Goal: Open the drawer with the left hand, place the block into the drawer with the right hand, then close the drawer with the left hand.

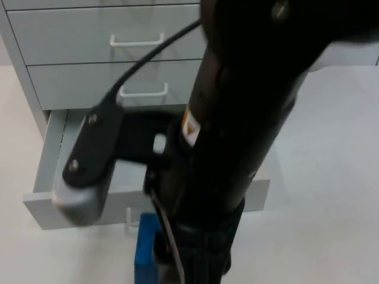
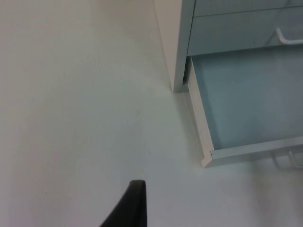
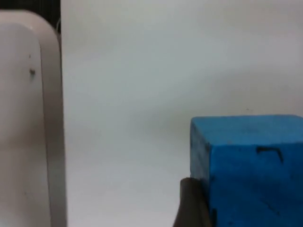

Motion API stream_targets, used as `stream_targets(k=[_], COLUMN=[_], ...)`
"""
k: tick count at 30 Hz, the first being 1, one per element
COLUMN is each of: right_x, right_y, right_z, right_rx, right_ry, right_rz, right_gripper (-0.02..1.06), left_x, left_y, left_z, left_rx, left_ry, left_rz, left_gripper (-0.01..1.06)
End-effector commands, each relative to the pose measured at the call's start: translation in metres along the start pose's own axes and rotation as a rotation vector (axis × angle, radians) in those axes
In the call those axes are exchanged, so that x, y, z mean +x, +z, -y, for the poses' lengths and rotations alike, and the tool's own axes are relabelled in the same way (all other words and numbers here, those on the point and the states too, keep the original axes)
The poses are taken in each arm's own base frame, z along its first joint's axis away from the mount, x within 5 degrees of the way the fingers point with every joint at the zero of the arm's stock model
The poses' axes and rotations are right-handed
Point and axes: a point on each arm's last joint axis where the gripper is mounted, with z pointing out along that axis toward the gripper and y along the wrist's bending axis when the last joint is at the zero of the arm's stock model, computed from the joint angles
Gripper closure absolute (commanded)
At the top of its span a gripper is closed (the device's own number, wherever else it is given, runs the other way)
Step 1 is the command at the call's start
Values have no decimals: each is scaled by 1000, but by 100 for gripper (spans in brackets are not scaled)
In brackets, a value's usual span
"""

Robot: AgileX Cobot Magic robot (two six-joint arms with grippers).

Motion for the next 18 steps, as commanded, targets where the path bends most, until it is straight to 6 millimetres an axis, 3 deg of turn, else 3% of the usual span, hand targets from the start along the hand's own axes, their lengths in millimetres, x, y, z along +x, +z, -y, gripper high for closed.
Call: stream_targets(k=[1,3,10,15,18], right_x=[-2,-1,5,22,40], right_y=[-22,-35,-50,-44,-40], right_z=[-2,-2,1,19,45], right_rx=[21,51,132,227,263], right_ry=[52,113,294,468,618], right_rz=[32,49,92,99,148], right_gripper=[105,105,105,105,105], left_x=[1,1,1,1,1], left_y=[0,0,0,0,0], left_z=[0,0,0,0,0], left_rx=[3,3,3,3,4], left_ry=[1,1,1,1,1], left_rz=[8,8,8,8,6], left_gripper=[0,0,0,0,0])
